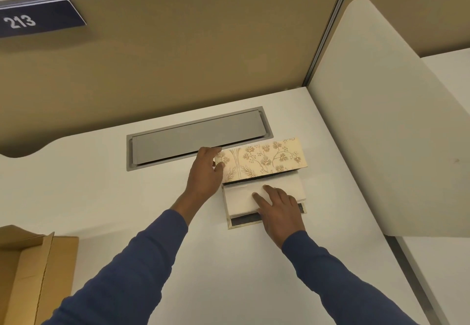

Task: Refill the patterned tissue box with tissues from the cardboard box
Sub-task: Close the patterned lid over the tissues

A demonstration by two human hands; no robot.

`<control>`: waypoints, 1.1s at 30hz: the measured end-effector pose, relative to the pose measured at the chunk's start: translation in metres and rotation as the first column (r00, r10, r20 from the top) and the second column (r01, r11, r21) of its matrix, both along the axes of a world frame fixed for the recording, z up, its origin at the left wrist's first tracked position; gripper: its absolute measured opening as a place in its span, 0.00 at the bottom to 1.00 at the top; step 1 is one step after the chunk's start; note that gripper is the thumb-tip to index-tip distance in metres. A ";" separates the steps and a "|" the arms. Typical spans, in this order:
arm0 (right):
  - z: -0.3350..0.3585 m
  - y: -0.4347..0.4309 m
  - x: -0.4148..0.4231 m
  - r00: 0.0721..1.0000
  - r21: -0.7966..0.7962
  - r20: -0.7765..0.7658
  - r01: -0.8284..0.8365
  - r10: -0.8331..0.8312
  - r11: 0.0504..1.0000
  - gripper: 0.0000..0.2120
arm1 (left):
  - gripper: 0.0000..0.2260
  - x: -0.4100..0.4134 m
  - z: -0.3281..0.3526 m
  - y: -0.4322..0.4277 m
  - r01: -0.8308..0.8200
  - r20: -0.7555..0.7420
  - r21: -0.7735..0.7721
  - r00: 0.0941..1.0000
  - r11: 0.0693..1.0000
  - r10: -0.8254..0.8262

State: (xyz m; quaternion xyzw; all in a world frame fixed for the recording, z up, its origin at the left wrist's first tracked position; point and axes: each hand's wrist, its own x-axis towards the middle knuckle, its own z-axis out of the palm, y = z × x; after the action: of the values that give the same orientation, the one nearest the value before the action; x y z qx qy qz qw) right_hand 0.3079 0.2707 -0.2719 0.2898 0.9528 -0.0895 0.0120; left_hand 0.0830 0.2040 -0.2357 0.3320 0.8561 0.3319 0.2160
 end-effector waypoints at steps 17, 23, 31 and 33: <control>0.025 -0.002 0.046 0.885 -0.129 -0.388 0.224 -0.258 0.966 0.22 | 0.06 0.056 0.010 -0.043 -0.099 0.101 0.090 0.991 0.991 0.090; 0.027 0.028 0.054 0.750 -0.417 -0.351 0.411 -0.561 0.811 0.29 | 0.09 0.086 -0.002 -0.068 -0.084 0.125 0.107 0.990 0.991 0.070; 0.007 0.024 0.068 0.824 -0.449 -0.206 0.400 -0.528 0.799 0.27 | 0.11 0.112 -0.023 -0.088 0.009 0.061 0.017 0.998 1.000 -0.010; 0.004 0.021 0.070 0.832 -0.442 -0.204 0.393 -0.517 0.806 0.28 | 0.11 0.115 -0.024 -0.089 0.015 0.055 -0.006 0.998 1.000 -0.015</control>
State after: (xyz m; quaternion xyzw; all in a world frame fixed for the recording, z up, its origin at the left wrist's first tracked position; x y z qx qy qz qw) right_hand 0.3774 0.2919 -0.2677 0.4861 0.8069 -0.3186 -0.1056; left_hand 0.1976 0.1150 -0.2600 0.3285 0.8484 0.3365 0.2431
